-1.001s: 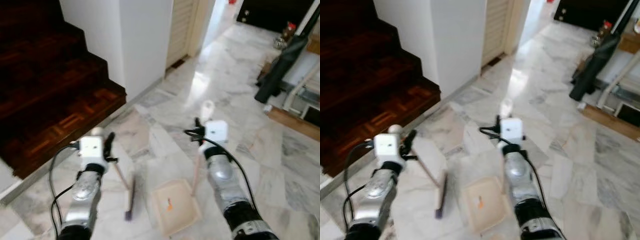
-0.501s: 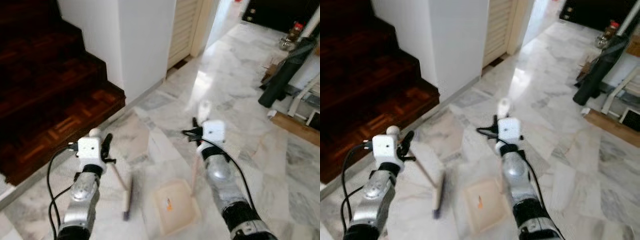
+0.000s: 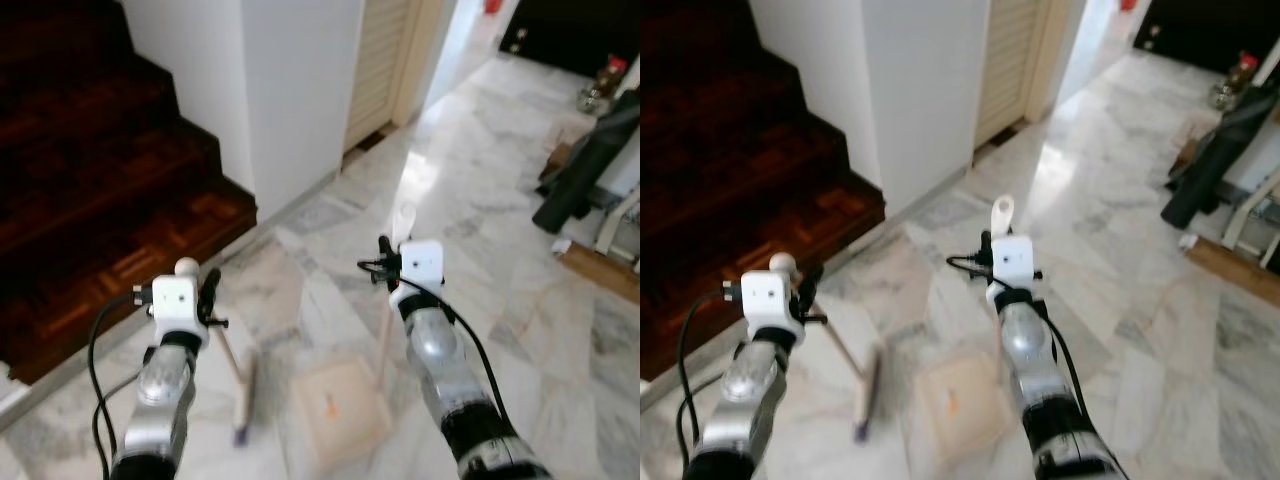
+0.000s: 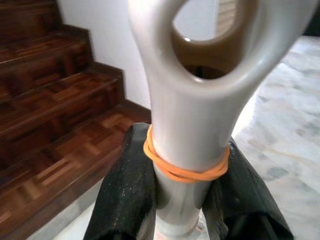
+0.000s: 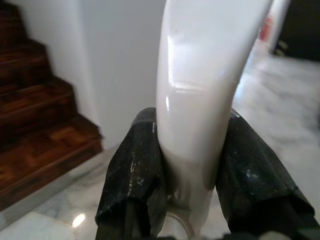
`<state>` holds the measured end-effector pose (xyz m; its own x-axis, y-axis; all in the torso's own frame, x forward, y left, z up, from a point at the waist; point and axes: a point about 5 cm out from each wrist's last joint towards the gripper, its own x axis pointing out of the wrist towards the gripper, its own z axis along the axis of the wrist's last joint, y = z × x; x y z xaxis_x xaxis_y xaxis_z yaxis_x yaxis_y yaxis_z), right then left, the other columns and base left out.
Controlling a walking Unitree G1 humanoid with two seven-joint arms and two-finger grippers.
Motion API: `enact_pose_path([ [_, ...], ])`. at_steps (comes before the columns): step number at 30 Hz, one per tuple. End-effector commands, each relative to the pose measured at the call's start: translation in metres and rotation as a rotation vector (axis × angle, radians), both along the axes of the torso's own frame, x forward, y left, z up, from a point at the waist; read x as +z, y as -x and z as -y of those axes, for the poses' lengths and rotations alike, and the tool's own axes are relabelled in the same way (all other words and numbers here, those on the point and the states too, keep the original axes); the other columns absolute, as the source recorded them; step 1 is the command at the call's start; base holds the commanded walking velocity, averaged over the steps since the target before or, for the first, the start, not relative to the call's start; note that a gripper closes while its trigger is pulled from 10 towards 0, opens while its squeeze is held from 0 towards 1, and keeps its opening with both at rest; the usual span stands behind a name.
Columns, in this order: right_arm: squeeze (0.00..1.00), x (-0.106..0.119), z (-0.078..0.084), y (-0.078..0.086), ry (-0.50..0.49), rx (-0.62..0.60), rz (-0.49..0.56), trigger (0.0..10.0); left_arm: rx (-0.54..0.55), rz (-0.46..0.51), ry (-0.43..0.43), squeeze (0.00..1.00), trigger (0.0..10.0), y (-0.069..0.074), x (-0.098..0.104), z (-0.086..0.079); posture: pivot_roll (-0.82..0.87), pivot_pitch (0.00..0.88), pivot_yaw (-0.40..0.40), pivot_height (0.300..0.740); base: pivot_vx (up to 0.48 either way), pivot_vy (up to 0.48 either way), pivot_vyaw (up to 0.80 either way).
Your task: Sweep floor
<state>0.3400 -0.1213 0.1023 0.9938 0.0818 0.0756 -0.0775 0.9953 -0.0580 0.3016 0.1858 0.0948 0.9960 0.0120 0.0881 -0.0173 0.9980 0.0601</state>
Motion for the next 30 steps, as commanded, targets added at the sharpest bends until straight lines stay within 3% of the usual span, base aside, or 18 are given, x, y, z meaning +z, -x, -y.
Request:
enact_pose_path([
  [1, 0.00, 0.0073, 0.0047, -0.0027, 0.013, -0.010, 0.030, 10.0, -0.032, 0.047, 0.012, 0.00, 10.0, -0.0028, 0.0088, 0.0088, 0.04, 0.072, -0.023, 0.740, 0.000, 0.000, -0.79],
  [30, 0.00, 0.0064, 0.0051, -0.0029, 0.022, -0.018, 0.023, 10.0, -0.038, 0.044, 0.011, 0.00, 10.0, -0.0024, 0.0082, 0.0080, 0.05, 0.074, -0.022, 0.740, 0.000, 0.000, -0.78],
])
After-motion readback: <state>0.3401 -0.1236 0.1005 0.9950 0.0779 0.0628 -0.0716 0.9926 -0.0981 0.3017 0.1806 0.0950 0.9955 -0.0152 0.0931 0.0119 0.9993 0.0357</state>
